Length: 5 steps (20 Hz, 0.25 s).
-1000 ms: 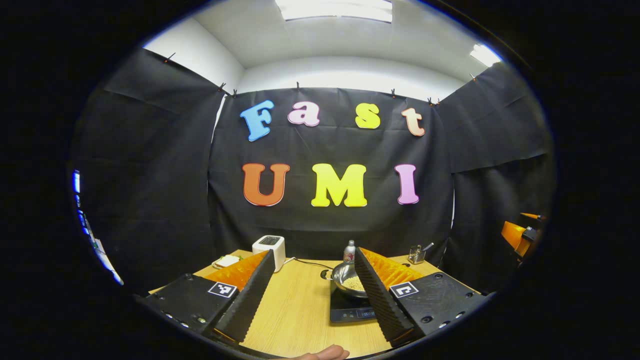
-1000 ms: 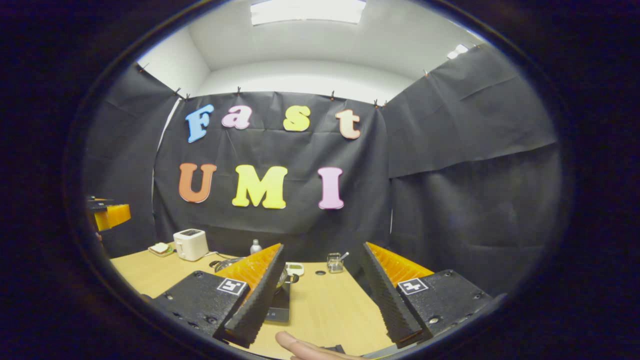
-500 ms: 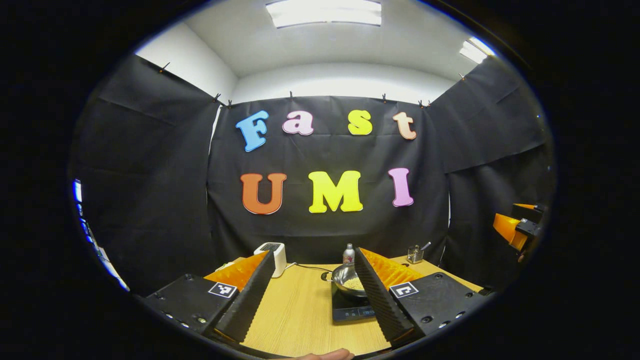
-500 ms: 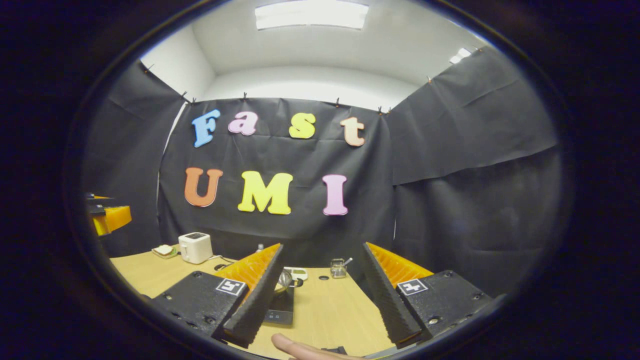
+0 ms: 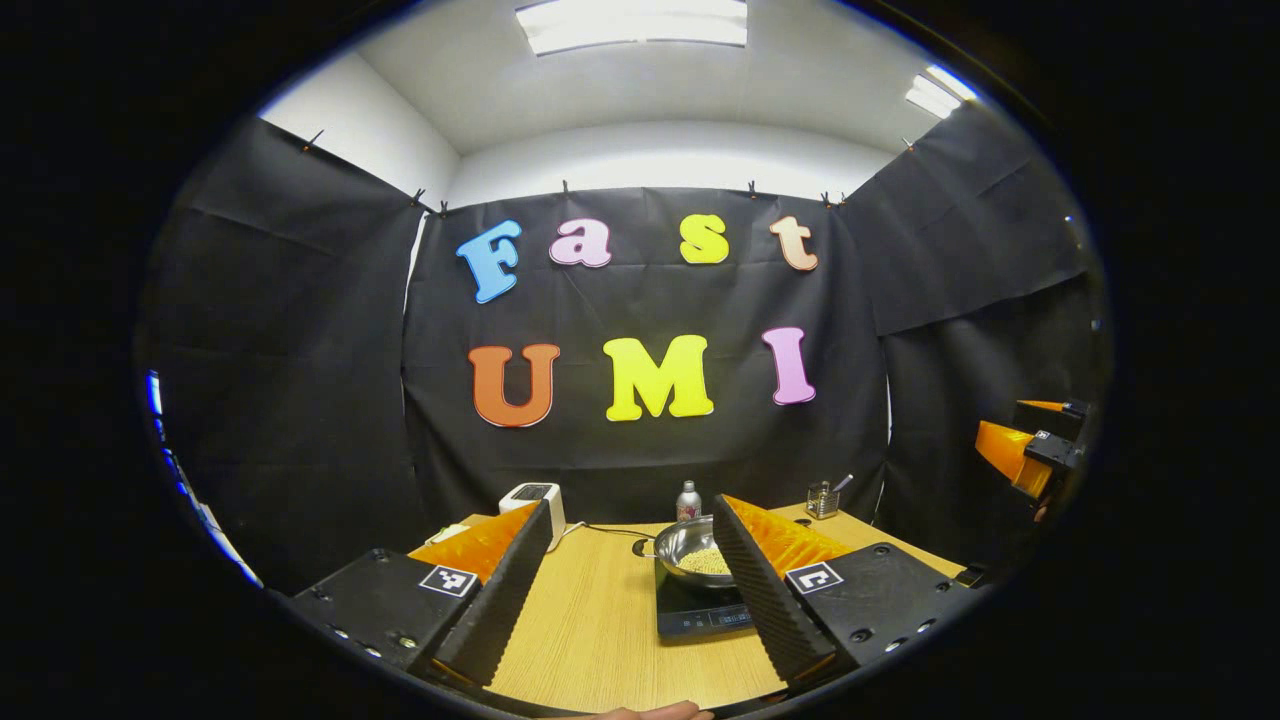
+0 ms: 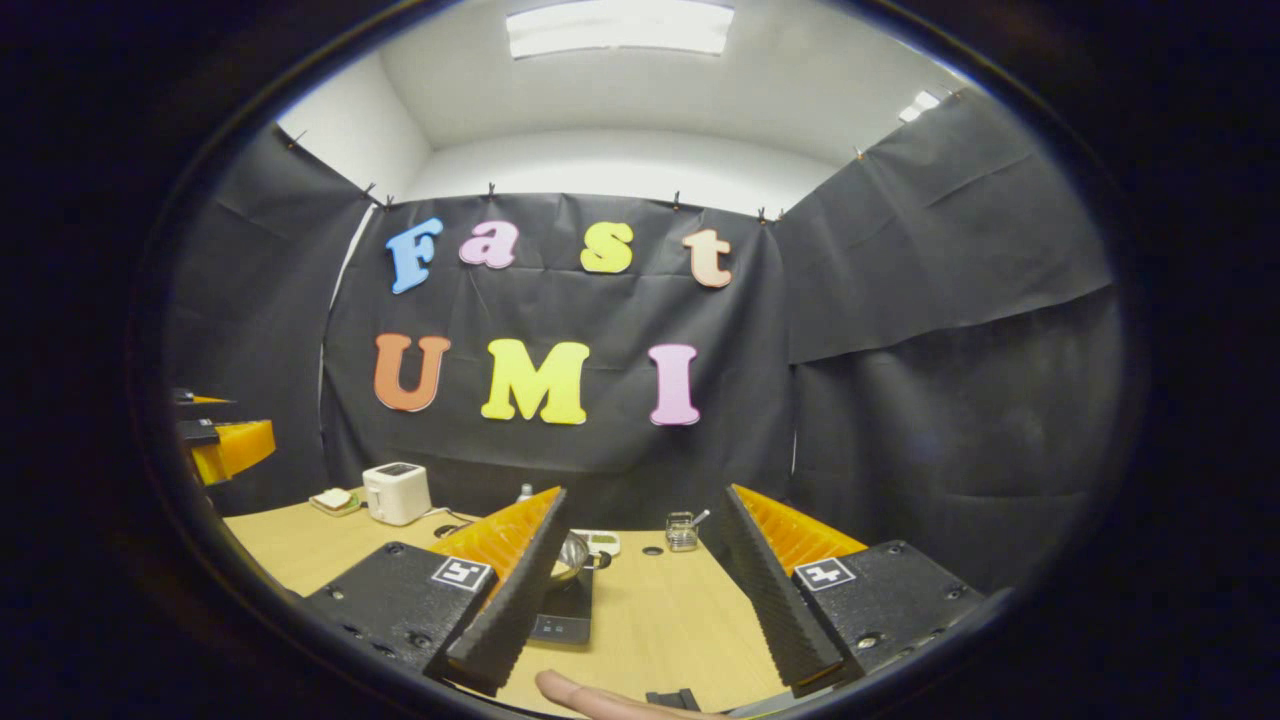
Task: First push the handle of the pot to place it horizontally, then grasp the pot with both hands and set it on the induction cooktop.
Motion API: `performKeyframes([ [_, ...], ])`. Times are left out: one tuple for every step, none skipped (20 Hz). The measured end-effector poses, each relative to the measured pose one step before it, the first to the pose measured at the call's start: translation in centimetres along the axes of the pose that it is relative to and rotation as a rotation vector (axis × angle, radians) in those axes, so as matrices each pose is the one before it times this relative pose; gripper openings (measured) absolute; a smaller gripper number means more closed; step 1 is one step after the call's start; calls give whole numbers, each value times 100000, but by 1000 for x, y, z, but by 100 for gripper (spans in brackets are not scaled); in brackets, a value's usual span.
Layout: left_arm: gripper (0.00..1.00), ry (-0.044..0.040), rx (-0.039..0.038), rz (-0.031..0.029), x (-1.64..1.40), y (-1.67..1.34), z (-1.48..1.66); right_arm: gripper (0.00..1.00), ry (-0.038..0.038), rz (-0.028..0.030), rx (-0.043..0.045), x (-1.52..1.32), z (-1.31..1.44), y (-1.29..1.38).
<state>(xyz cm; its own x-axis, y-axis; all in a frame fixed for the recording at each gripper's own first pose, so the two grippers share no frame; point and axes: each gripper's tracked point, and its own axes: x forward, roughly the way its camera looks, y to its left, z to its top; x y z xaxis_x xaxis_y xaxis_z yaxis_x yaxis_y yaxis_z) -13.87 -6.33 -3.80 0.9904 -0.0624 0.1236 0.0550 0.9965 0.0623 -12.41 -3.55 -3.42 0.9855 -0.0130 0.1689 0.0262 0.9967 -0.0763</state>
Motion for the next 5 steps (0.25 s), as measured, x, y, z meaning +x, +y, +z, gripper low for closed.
performKeyframes([
  [96,59,-20,2,-28,-8,75,94,-3,405,273,-63,-91,102],
  [96,17,96,-318,-106,-134,-2,94,105,360,118,-14,14,78],
  [96,-135,87,-260,89,-86,-152,94,58,283,22,-104,-136,-21],
  [96,-67,144,42,37,39,-68,94,-17,195,-107,-141,-24,4],
  [96,-499,-22,724,55,270,168,94,-103,15,-49,49,-40,-18],
])
